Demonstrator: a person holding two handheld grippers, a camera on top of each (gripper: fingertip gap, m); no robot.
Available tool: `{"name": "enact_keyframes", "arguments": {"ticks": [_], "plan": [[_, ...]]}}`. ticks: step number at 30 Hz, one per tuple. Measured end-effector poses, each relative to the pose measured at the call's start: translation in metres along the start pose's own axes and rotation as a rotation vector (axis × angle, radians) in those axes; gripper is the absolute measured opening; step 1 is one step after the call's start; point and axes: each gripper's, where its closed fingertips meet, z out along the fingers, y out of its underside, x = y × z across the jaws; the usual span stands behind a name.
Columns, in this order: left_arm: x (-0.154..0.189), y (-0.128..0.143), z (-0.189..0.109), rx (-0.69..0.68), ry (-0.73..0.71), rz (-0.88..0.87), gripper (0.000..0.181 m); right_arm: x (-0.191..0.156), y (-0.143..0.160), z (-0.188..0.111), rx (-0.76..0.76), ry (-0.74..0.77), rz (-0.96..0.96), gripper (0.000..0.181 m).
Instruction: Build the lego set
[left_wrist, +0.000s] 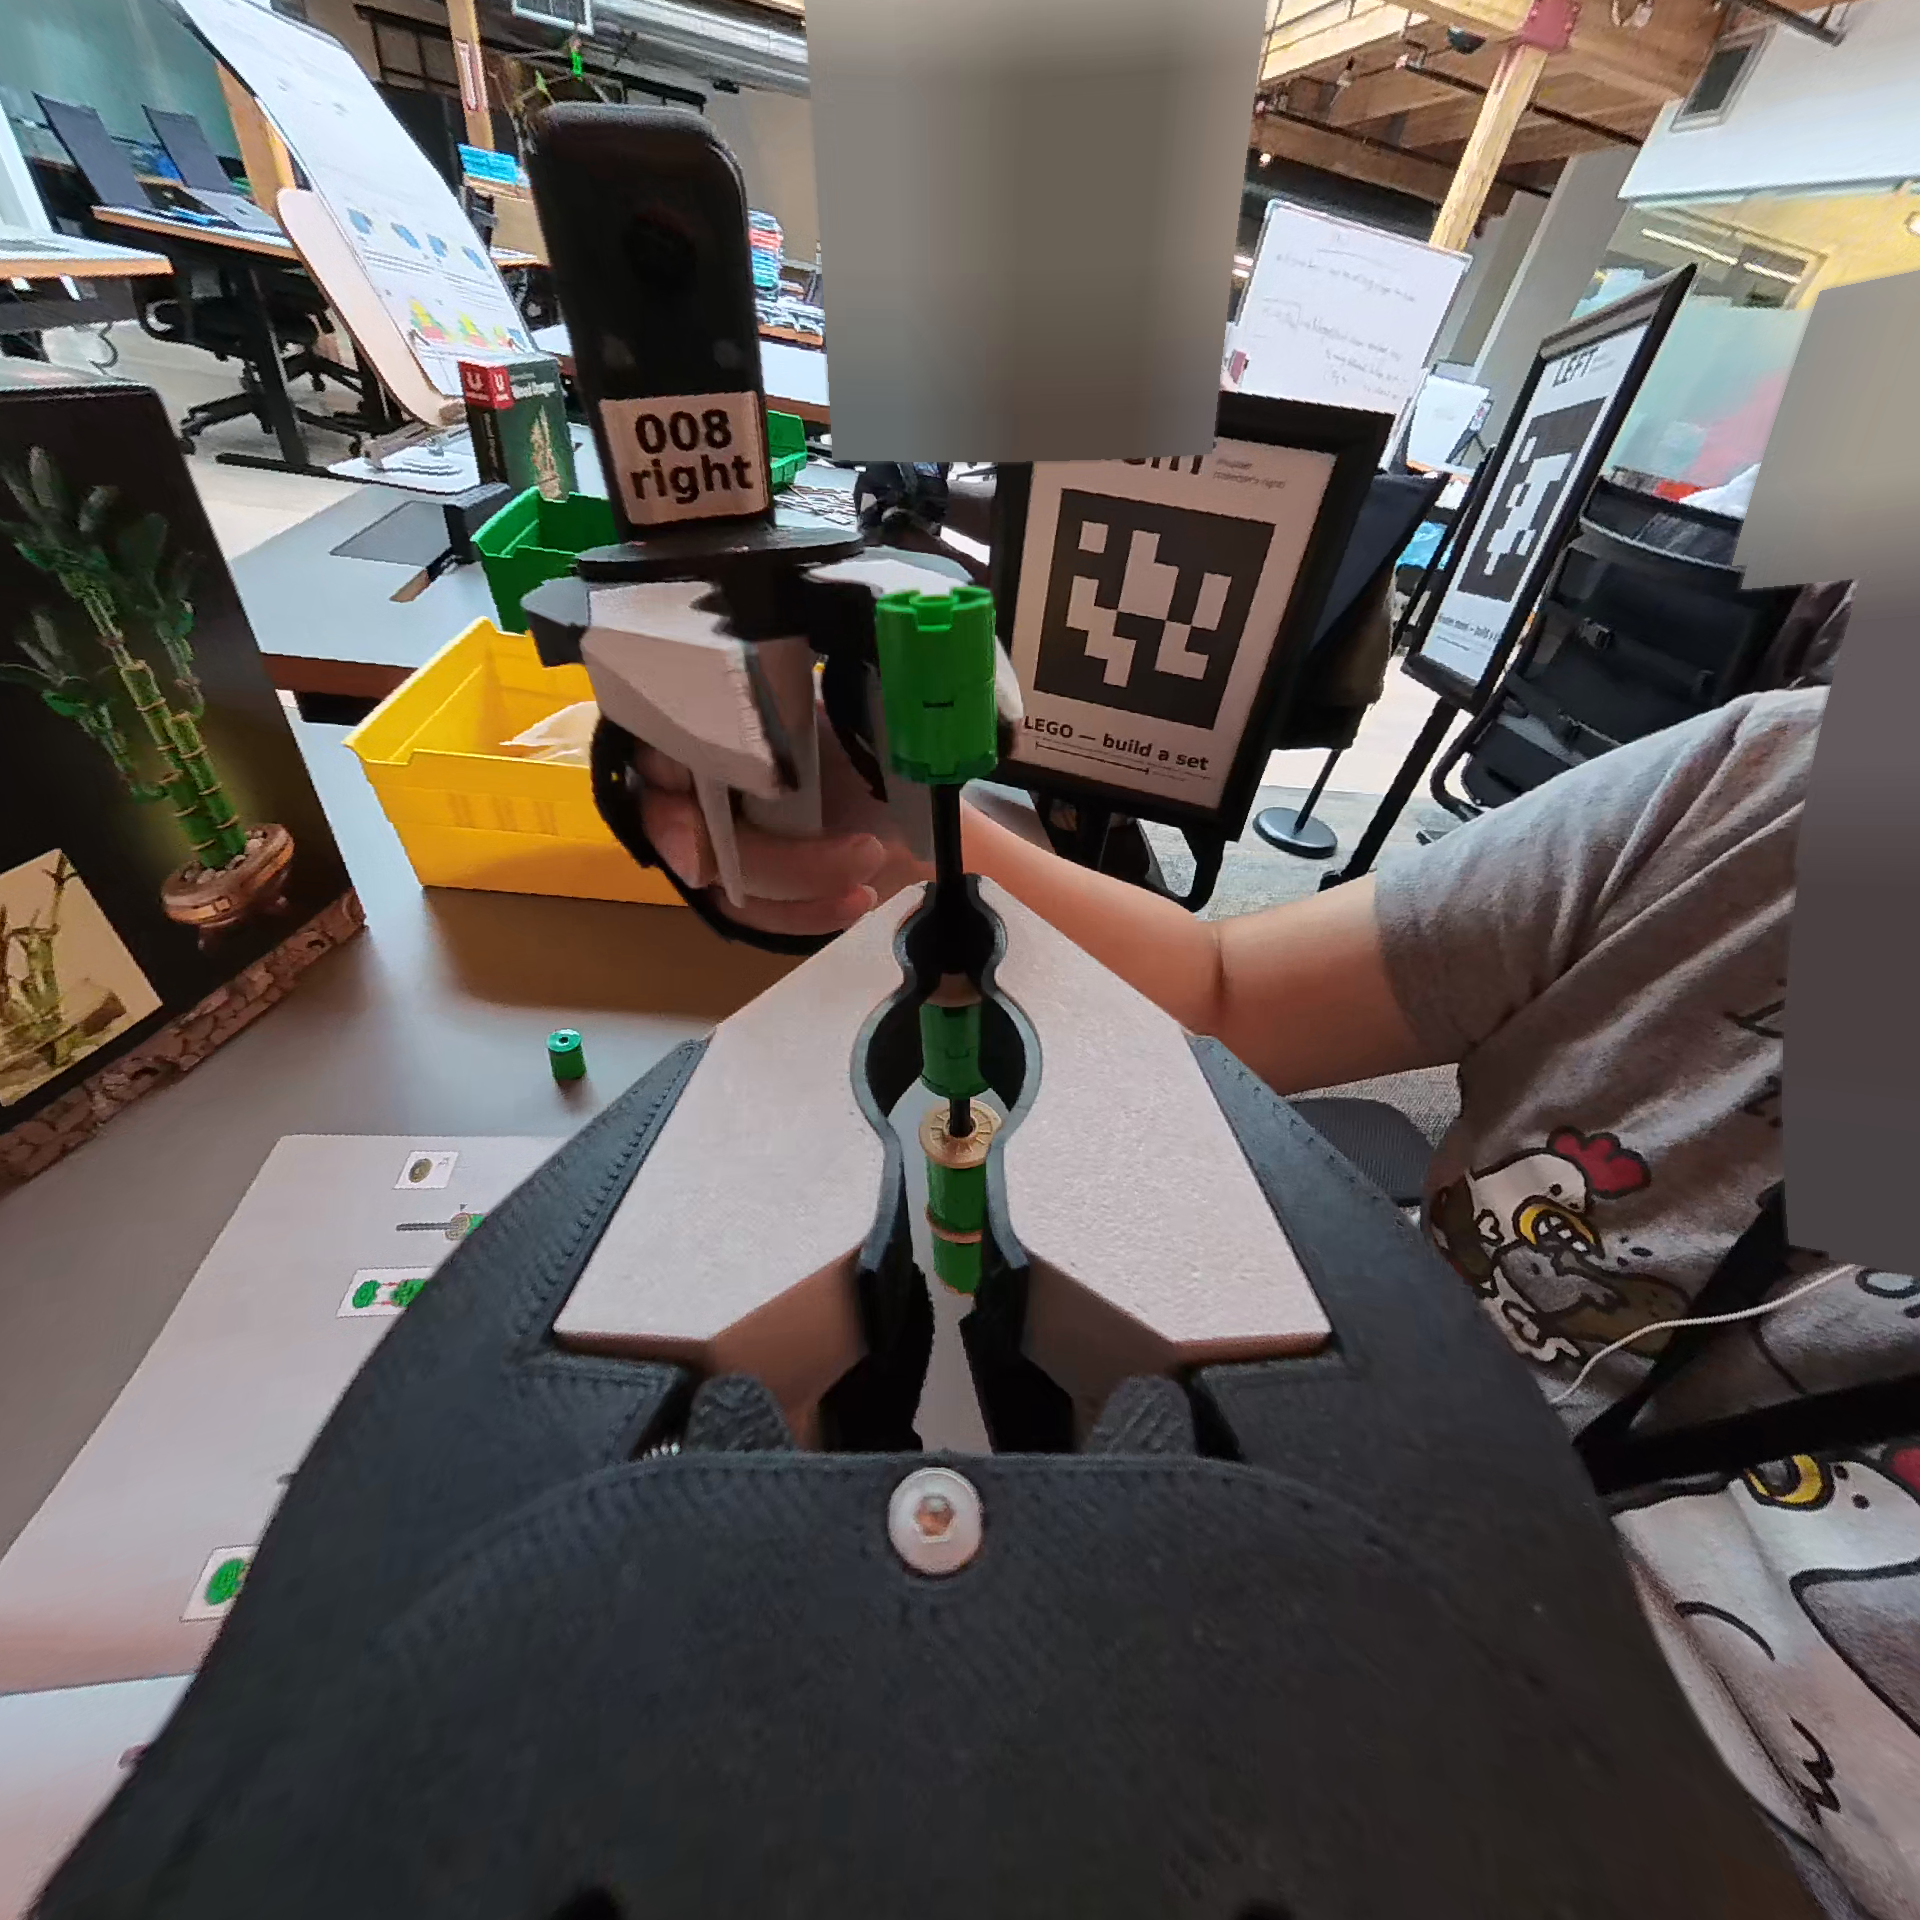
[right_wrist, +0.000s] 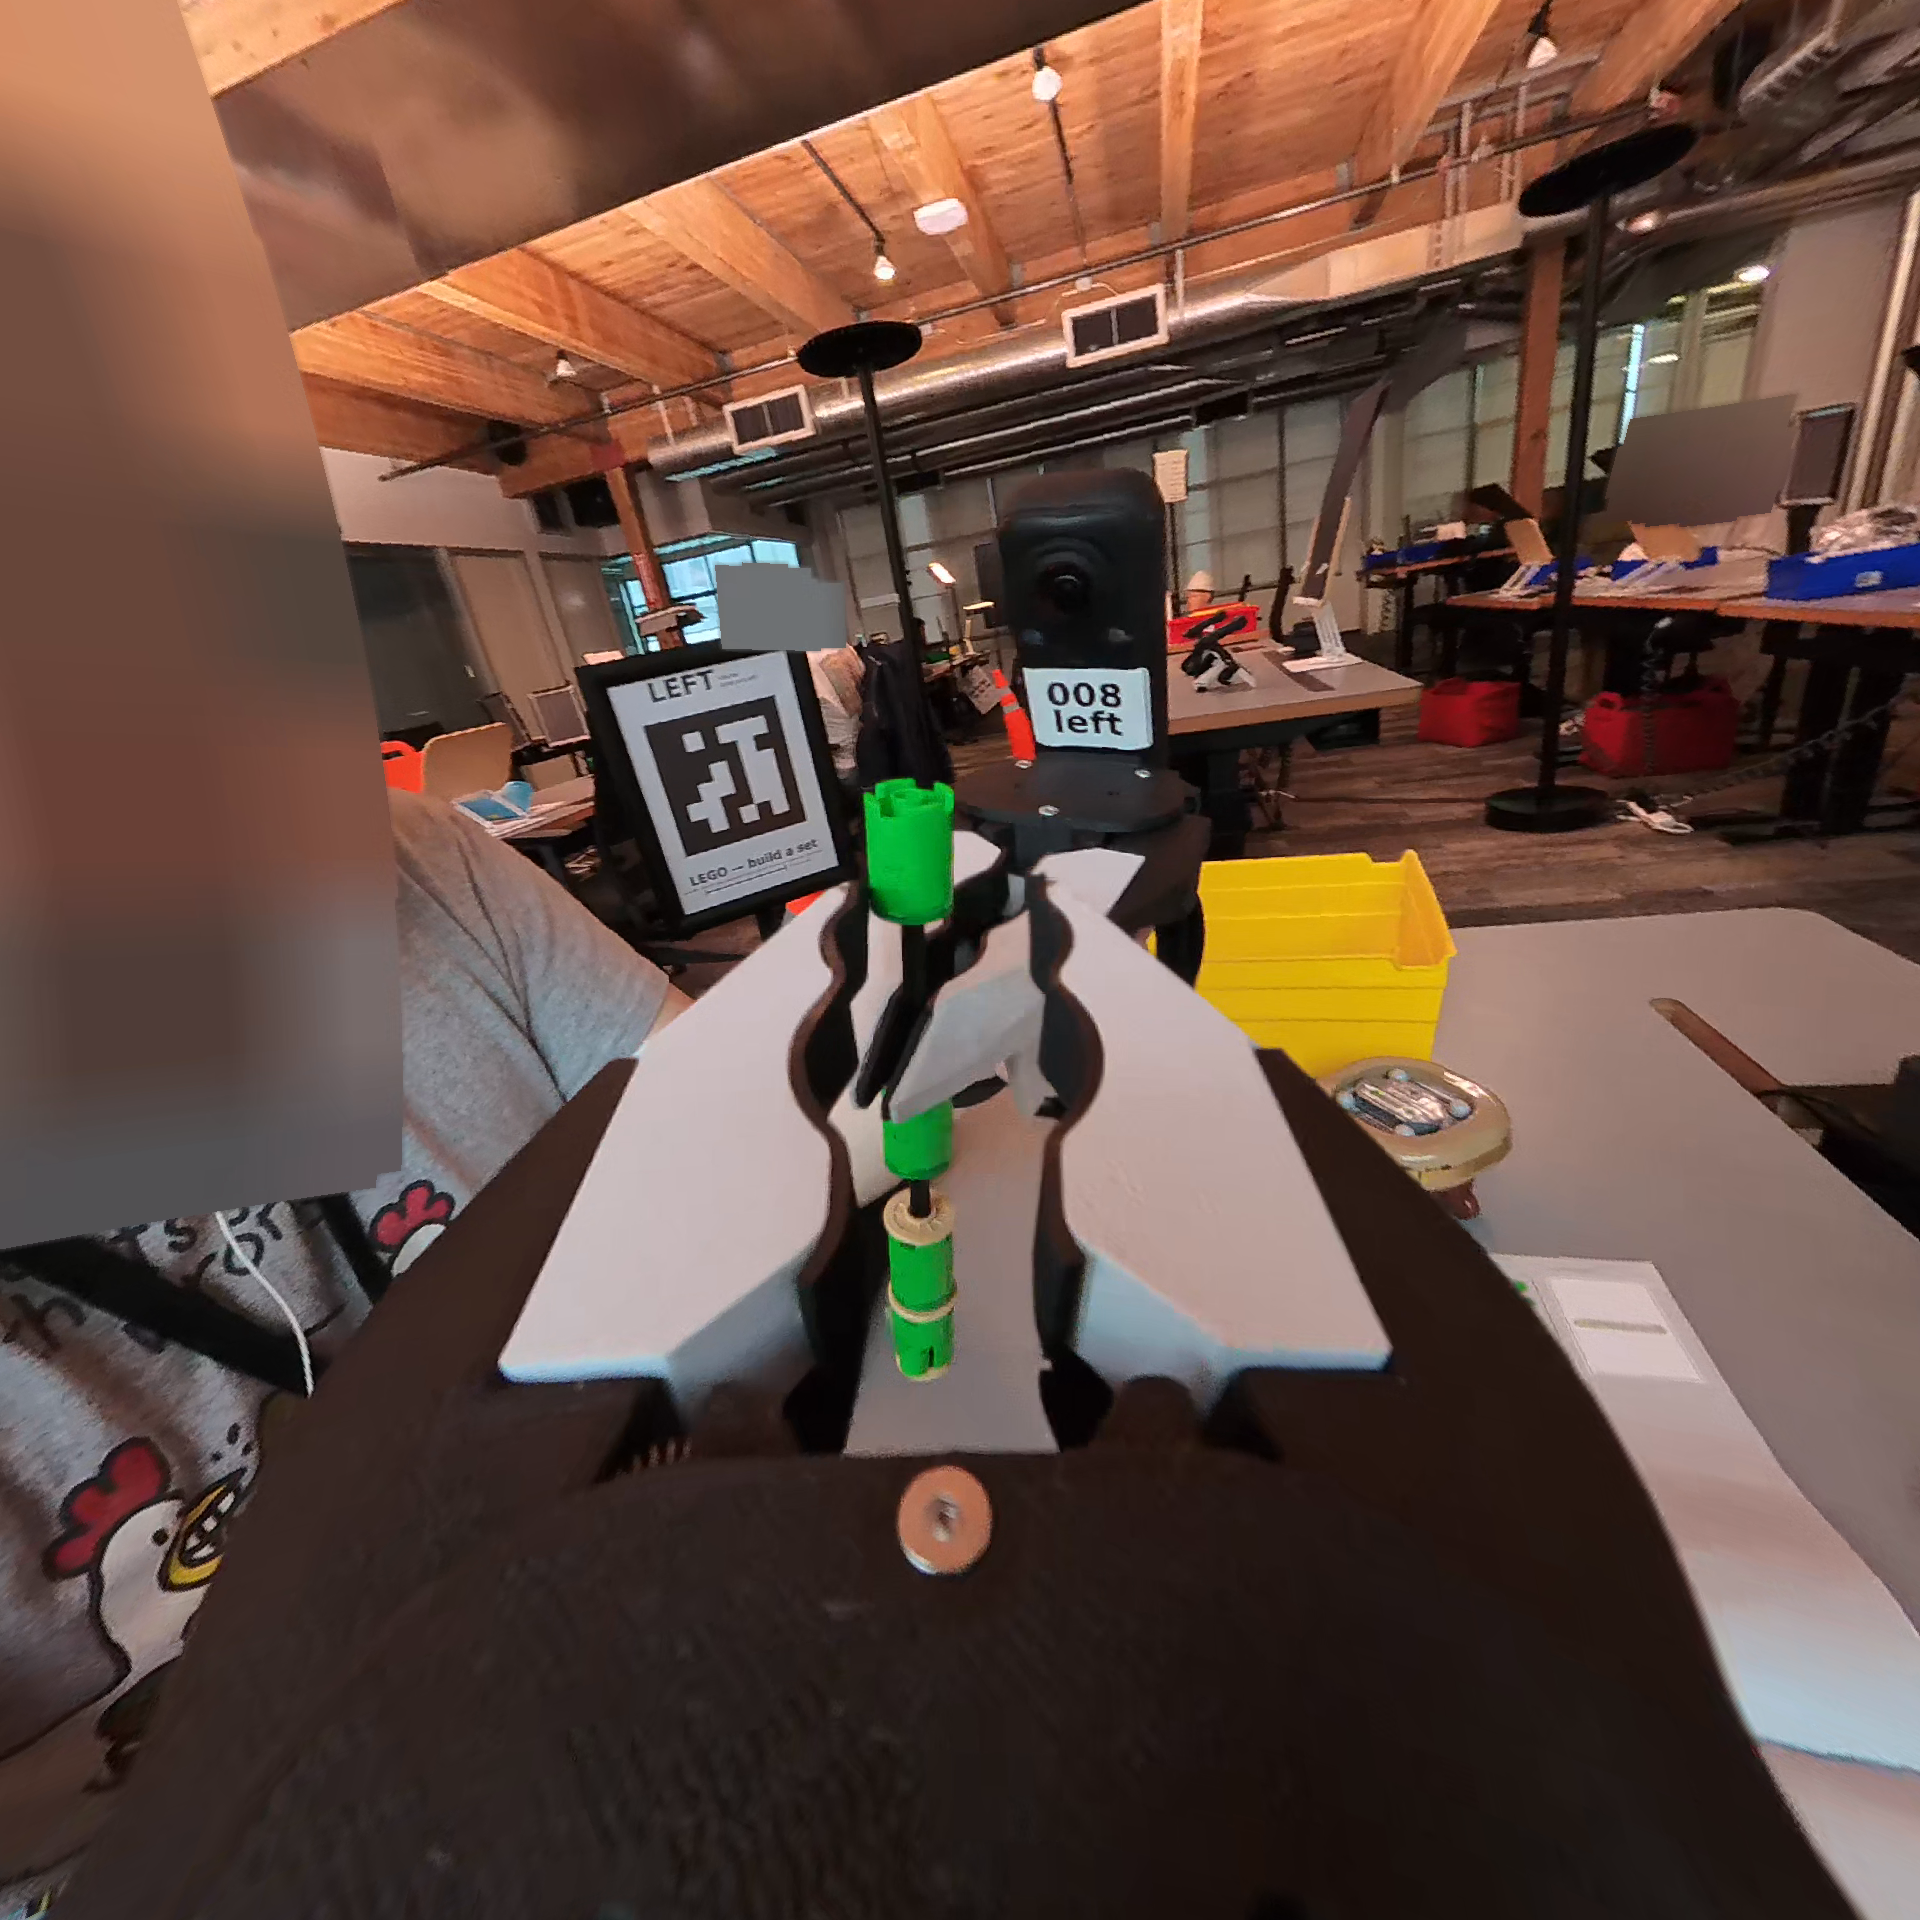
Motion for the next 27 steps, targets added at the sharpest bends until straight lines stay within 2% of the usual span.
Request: {"name": "enact_keyframes", "arguments": {"ticks": [1, 5, 11, 14, 17, 18, 23, 25, 27], "plan": [[-0.001, -0.001, -0.001, 0.011, -0.002, -0.01, 0.0, 0.001, 0.0, -0.001, -0.002, 0.009, 0.001, 0.032], [-0.006, -0.003, -0.007, 0.036, 0.015, -0.104, 0.0, 0.01, -0.007, -0.008, 0.04, 0.047, 0.04, 0.029], [-0.01, 0.004, -0.006, 0.003, 0.016, -0.161, 0.0, 0.016, 0.012, 0.0, -0.051, 0.056, 0.09, 0.023], [-0.015, 0.007, -0.005, -0.003, -0.01, -0.154, 0.0, 0.012, 0.022, 0.006, -0.1, 0.007, 0.136, 0.003], [-0.018, 0.001, -0.007, 0.038, -0.018, -0.148, 0.0, 0.014, 0.019, 0.006, -0.081, 0.017, 0.135, 0.002], [-0.018, -0.003, -0.009, 0.064, -0.021, -0.144, 0.004, 0.016, 0.017, 0.005, -0.073, 0.028, 0.137, 0.003], [-0.039, -0.021, -0.031, 0.195, -0.157, -0.123, 0.052, 0.023, 0.002, -0.004, -0.003, 0.084, 0.143, 0.003], [-0.045, -0.018, -0.037, 0.192, -0.196, -0.093, 0.066, 0.026, -0.006, -0.008, 0.04, 0.108, 0.145, 0.003], [-0.043, -0.005, -0.029, 0.127, -0.162, -0.097, 0.072, 0.027, -0.015, -0.012, 0.081, 0.133, 0.125, 0.002]]}}
